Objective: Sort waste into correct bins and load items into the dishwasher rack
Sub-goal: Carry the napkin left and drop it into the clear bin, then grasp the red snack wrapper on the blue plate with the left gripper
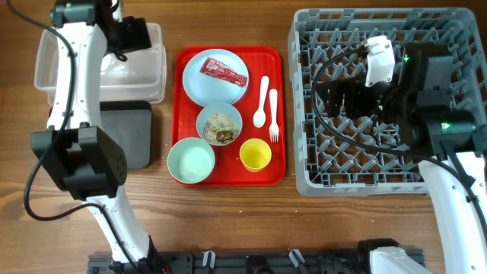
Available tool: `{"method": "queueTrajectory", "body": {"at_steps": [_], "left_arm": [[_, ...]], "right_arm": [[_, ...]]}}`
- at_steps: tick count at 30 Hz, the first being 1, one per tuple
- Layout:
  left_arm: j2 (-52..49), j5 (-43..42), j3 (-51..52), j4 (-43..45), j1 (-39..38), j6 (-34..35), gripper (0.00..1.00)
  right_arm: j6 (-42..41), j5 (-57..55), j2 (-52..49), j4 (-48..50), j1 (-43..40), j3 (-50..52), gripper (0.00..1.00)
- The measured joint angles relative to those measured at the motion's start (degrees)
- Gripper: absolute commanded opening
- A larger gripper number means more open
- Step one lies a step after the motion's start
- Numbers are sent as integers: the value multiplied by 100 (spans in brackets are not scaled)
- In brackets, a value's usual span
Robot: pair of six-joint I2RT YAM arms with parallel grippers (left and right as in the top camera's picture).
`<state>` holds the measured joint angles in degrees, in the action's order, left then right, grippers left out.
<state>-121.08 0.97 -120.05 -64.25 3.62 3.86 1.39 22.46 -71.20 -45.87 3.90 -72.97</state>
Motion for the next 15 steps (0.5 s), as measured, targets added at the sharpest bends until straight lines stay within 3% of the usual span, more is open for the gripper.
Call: {"method": "queueTrajectory", "body": {"at_steps": [12, 15], "left_arm": [[0, 179, 0, 87, -817, -76, 87], [0, 162, 0, 87, -730, -11, 82]], "right_arm": [[0, 2, 0, -24, 0, 0, 100], [0, 2, 0, -24, 0, 0, 100]]}}
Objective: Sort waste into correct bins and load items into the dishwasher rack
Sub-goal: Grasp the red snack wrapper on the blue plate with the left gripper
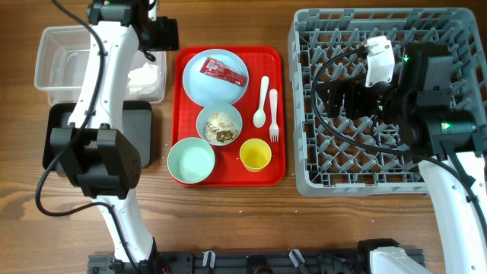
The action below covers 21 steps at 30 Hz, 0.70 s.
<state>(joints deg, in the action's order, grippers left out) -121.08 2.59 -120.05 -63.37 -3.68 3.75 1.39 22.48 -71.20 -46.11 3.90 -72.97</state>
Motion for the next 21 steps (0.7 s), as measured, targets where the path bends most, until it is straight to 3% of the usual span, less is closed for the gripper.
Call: {"method": "queueTrajectory", "body": {"at_steps": [5, 10, 16, 21], "left_arm": [[0, -623, 0, 76, 52, 79, 80], [-103, -1067, -2, 363, -470, 660, 79], [-990, -1209, 0, 621, -1362, 1558, 80], [-1384, -1040, 11, 623, -1659, 1993, 80]], "right_arm": [[0, 0, 0, 0, 0, 0, 100], [0, 0, 0, -22, 0, 0, 100], [0, 0, 0, -63, 0, 0, 100], [0, 0, 0, -63, 0, 0, 100]]}}
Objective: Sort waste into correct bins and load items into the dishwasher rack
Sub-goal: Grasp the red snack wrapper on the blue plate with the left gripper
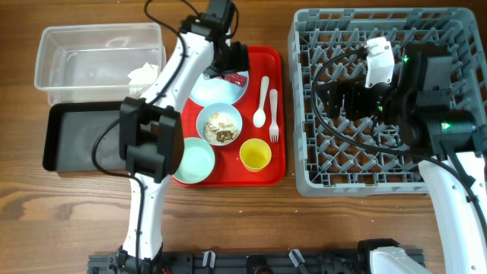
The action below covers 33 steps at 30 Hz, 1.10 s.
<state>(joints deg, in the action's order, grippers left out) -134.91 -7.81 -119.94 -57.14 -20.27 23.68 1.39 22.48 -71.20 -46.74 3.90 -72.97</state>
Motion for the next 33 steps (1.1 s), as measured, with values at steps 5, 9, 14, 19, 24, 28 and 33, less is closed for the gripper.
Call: {"method": "queueTrajectory", "body": {"at_steps": [5, 9, 14, 19, 24, 28, 33], "left_arm": [[-24, 382, 0, 24, -37, 391, 76], [-107, 647, 0, 22, -26, 627, 74], [-350, 868, 0, 22, -26, 789, 71], [-415, 997, 0, 39, -20, 861, 68], [-417, 1110, 0, 44, -13, 876, 65], [-483, 1145, 0, 39, -13, 879, 65], [-590, 1211, -35, -44, -15, 879, 63]], "right_arm": [[0, 0, 0, 0, 0, 0, 100], [0, 0, 0, -24, 0, 0, 100], [0, 0, 0, -46, 0, 0, 100], [0, 0, 0, -46, 0, 0, 100], [0, 0, 0, -66, 0, 0, 100], [0, 0, 0, -66, 0, 0, 100], [0, 0, 0, -87, 0, 0, 100]]}}
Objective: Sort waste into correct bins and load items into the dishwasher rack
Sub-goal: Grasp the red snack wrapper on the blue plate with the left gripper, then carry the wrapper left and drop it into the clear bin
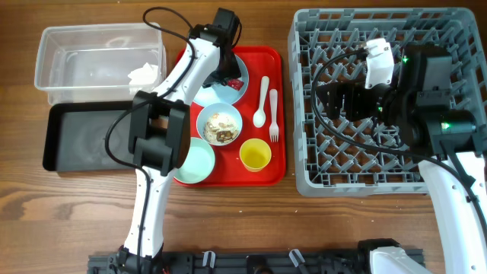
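Observation:
A red tray (281, 114) holds a light blue plate (199, 87) with a red packet (240, 81), a bowl of food scraps (220, 124), a pale green bowl (196, 161), a yellow cup (256, 154), a white spoon (261, 99) and a white fork (273, 114). My left gripper (230, 74) is low over the plate, right at the packet. Its wrist hides the fingers and most of the packet. My right gripper (323, 99) hovers open and empty over the grey dishwasher rack (365, 164).
A clear plastic bin (91, 65) at the far left holds a crumpled white tissue (144, 74). A black tray-like bin (84, 137) lies just in front of it. The left arm's links pass over the tray's left edge and the pale green bowl.
My left gripper has shifted slightly nearer over the blue plate and now covers more of the red packet. The right arm has not moved.
My left gripper was over the clear bin at the far left. It then stood at the bin's right end beside the tray. After that it was above the blue plate, and now it sits on the packet's spot. The right arm stayed over the rack throughout.

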Available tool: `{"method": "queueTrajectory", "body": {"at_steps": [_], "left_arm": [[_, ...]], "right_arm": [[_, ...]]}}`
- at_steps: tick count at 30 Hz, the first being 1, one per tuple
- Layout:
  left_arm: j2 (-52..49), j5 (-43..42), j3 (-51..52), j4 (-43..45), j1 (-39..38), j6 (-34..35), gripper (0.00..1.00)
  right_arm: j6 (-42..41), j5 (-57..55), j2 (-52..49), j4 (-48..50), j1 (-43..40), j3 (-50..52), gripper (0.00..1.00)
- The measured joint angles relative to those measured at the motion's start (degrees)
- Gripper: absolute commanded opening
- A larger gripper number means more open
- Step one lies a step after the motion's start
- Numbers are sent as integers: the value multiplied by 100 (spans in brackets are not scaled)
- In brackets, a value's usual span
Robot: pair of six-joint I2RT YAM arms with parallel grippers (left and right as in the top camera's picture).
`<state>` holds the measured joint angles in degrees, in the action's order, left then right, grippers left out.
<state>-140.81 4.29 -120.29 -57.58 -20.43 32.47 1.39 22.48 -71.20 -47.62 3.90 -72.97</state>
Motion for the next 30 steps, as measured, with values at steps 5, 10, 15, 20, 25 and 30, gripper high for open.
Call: {"method": "queueTrajectory", "body": {"at_steps": [5, 10, 15, 20, 25, 30], "left_arm": [[-11, 59, 0, -31, 2, 24, 38], [-11, 68, 0, -76, 31, -138, 10], [-11, 57, 0, -155, 74, -273, 4], [4, 11, -7, -326, 236, -306, 4], [116, -7, 0, -470, 601, -446, 4], [688, -9, 22, -505, 896, -715, 4]], "right_arm": [[0, 0, 0, 0, 0, 0, 100], [0, 0, 0, 0, 0, 0, 100], [0, 0, 0, 0, 0, 0, 100], [0, 0, 0, 0, 0, 0, 100], [0, 0, 0, 2, 0, 0, 100], [0, 0, 0, 4, 0, 0, 100]]}}
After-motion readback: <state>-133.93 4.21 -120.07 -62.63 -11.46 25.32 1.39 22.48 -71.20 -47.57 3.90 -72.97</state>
